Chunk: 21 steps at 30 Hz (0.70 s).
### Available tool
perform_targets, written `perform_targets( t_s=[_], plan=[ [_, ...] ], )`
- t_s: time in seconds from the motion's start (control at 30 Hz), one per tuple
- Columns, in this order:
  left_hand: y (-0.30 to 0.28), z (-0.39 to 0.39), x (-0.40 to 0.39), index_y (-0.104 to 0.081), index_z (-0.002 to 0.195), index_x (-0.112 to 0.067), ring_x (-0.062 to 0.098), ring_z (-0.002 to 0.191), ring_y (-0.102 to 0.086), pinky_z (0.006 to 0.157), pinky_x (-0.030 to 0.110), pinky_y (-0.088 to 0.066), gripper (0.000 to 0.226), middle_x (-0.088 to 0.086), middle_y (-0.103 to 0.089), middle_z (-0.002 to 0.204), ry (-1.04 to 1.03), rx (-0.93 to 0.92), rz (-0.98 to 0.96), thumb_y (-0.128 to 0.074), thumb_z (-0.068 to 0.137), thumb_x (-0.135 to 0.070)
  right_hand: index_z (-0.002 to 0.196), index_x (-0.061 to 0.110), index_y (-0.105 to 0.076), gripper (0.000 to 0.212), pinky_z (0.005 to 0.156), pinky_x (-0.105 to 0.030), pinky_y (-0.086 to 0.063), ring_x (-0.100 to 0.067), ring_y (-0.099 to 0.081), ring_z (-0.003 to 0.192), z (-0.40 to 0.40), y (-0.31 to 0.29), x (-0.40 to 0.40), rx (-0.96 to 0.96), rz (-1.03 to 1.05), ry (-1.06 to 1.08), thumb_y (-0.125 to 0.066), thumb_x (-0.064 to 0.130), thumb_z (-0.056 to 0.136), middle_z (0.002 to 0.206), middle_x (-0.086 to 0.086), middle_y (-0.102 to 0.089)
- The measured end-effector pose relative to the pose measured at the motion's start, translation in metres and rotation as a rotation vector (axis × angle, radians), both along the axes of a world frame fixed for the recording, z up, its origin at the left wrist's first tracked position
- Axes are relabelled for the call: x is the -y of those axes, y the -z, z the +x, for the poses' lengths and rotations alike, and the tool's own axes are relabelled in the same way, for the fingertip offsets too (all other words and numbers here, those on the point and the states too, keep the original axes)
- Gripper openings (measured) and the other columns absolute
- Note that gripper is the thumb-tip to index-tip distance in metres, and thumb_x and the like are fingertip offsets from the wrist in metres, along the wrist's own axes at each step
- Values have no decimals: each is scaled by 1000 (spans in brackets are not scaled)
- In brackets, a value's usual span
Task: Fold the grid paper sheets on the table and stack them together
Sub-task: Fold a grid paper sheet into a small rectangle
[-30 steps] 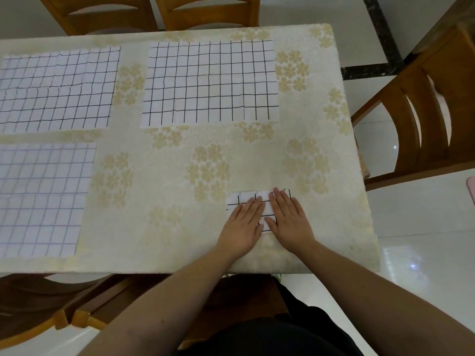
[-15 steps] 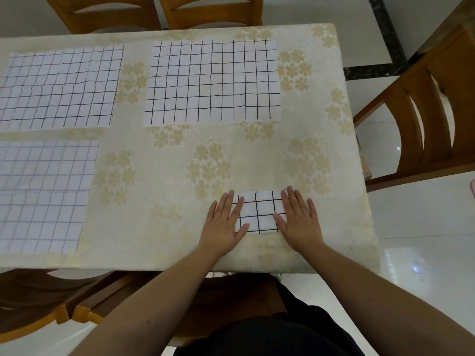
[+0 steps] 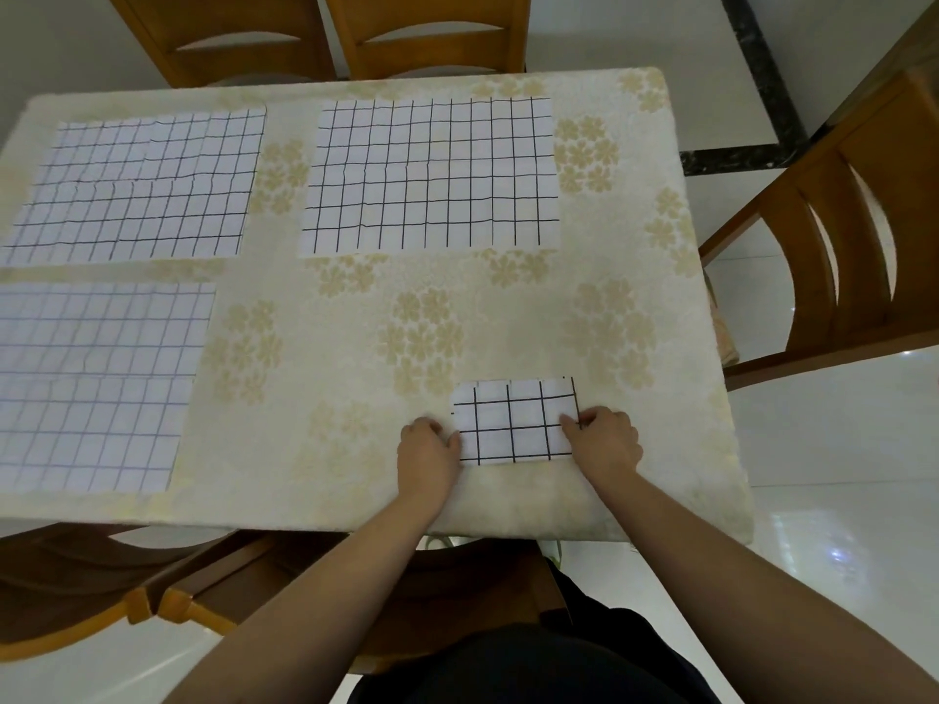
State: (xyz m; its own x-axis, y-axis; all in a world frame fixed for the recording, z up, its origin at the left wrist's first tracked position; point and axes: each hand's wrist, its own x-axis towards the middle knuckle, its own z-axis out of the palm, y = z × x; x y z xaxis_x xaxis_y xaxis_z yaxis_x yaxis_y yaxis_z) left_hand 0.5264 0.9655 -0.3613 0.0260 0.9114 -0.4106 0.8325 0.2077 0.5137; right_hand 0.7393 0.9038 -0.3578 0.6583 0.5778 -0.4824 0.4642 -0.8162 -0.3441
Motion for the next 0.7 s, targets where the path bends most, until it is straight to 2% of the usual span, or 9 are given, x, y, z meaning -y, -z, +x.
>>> perform_targets(
  t_s=[0.07,0.13,0.2,0.3,0.43,0.5,0.57,0.63,0.7],
  plan=[
    [-3,4,-5,-57,70,-13,29,83,-60,72,31,-44,22,15,-64,89,71,-75,-57,-62,87,-27,111,23,-67,40,87,-37,-47,-29,-57,108,-2,-1,-4,-32,-58,-22,-58,53,87,115,-6,-62],
    [-5,6,-6,-52,59,-14,27,73,-60,65,30,-44,31,10,-61,71,92,-75,-90,-63,86,-23,112,19,-66,41,85,-36,-50,-28,-59,105,-5,-3,-3,-106,-37,-1,-63,50,85,111,-5,-65],
    [-9,5,-7,-63,74,-10,25,79,-63,68,28,-45,18,7,-65,79,55,-43,-111,-66,87,-23,108,13,-63,37,79,-32,-47,-25,-61,99,-7,-7,-1,-209,53,53,-67,42,85,104,-5,-66],
    [-11,1,-4,-60,91,-12,21,86,-60,71,26,-40,15,2,-62,88,5,17,-128,-64,89,-26,111,8,-58,40,76,-28,-43,-20,-57,92,-10,-11,4,-330,156,130,-70,35,85,105,-7,-64],
    [-11,-3,0,-56,103,-15,18,87,-61,77,31,-50,25,0,-63,96,-108,209,-191,-67,88,-31,130,1,-52,60,91,-43,-53,-24,-61,98,-10,-9,9,-493,255,288,-70,37,86,122,-12,-59],
    [-14,-5,1,-53,109,-18,11,80,-60,70,26,-49,33,-2,-61,93,-164,300,-207,-70,86,-33,127,-6,-54,53,88,-43,-55,-22,-59,85,-8,-12,12,-583,289,349,-66,30,90,109,-16,-60],
    [-17,-4,2,-55,112,-18,9,81,-57,71,22,-44,35,-5,-59,94,-172,319,-244,-71,86,-34,121,-11,-56,46,84,-39,-55,-26,-58,90,-5,-16,14,-625,309,392,-64,24,93,105,-23,-60],
    [-17,-3,0,-61,114,-12,12,85,-59,76,23,-44,37,-2,-62,99,-199,359,-298,-74,85,-32,120,-8,-58,42,82,-38,-55,-31,-59,100,-1,-16,16,-667,316,439,-66,21,91,106,-21,-61],
    [-15,-1,-1,-66,107,-8,11,79,-59,70,21,-45,33,0,-65,94,-213,378,-334,-75,84,-29,116,-4,-62,38,82,-40,-56,-33,-61,105,2,-15,18,-708,309,460,-70,21,88,110,-21,-62]
  ],
)
